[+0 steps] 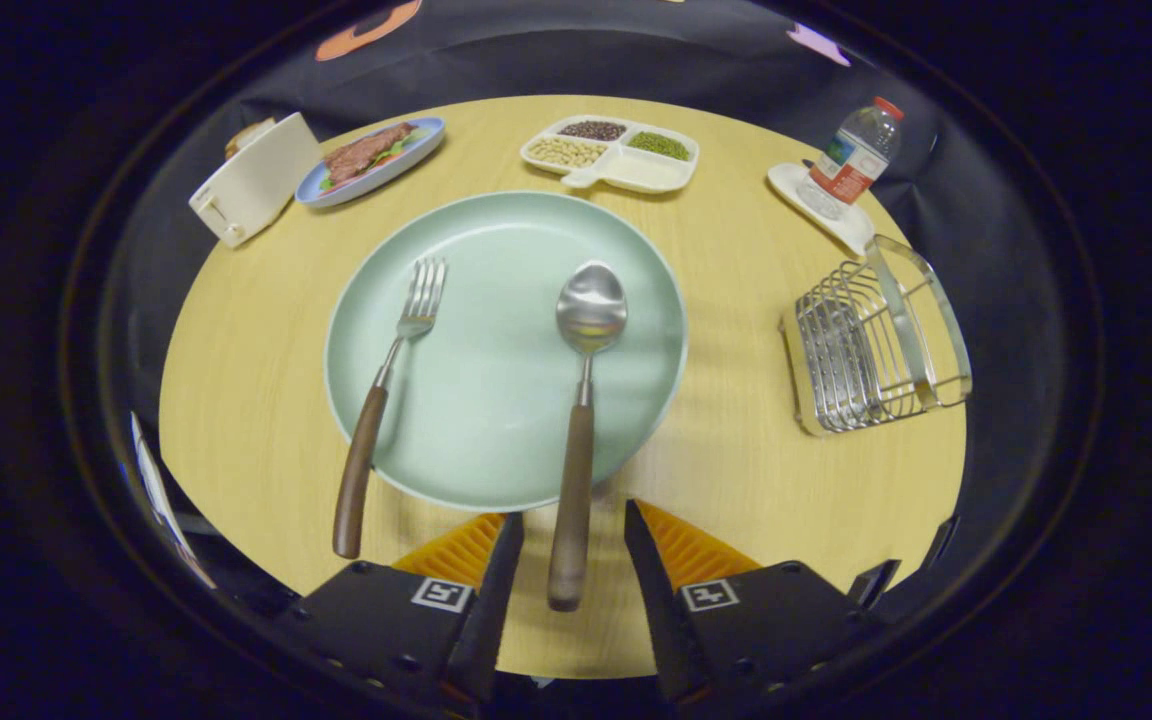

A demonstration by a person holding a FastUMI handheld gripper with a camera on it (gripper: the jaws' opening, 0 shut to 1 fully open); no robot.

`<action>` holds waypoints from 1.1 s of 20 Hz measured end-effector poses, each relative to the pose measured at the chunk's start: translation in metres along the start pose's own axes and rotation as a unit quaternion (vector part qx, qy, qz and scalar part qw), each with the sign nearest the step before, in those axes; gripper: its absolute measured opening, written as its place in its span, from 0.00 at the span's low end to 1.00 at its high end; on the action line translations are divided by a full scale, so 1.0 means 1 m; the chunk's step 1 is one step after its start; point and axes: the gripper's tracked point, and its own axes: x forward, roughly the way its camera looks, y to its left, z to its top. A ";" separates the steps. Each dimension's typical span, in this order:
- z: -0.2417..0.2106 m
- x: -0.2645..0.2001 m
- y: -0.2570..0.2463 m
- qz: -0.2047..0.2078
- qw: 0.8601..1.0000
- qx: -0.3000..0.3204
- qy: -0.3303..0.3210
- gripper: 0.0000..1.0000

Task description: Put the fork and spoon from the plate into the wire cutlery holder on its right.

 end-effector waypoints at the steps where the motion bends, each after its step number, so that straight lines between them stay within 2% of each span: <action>1: 0.001 0.001 -0.002 -0.004 1.000 0.005 -0.001 0.49; 2: 0.003 0.001 -0.002 -0.001 1.000 0.007 -0.002 0.37; 4: 0.006 -0.002 -0.003 -0.001 1.000 0.002 -0.010 0.33; 6: 0.005 -0.007 -0.004 0.003 1.000 -0.004 -0.020 0.14; 7: 0.007 -0.009 -0.004 0.007 1.000 -0.002 -0.025 0.09; 8: 0.008 -0.012 -0.006 0.008 0.999 -0.001 -0.032 0.09; 9: 0.009 -0.017 -0.007 0.009 0.999 -0.002 -0.034 0.04; 22: 0.021 -0.087 -0.023 0.034 0.988 -0.013 -0.151 0.01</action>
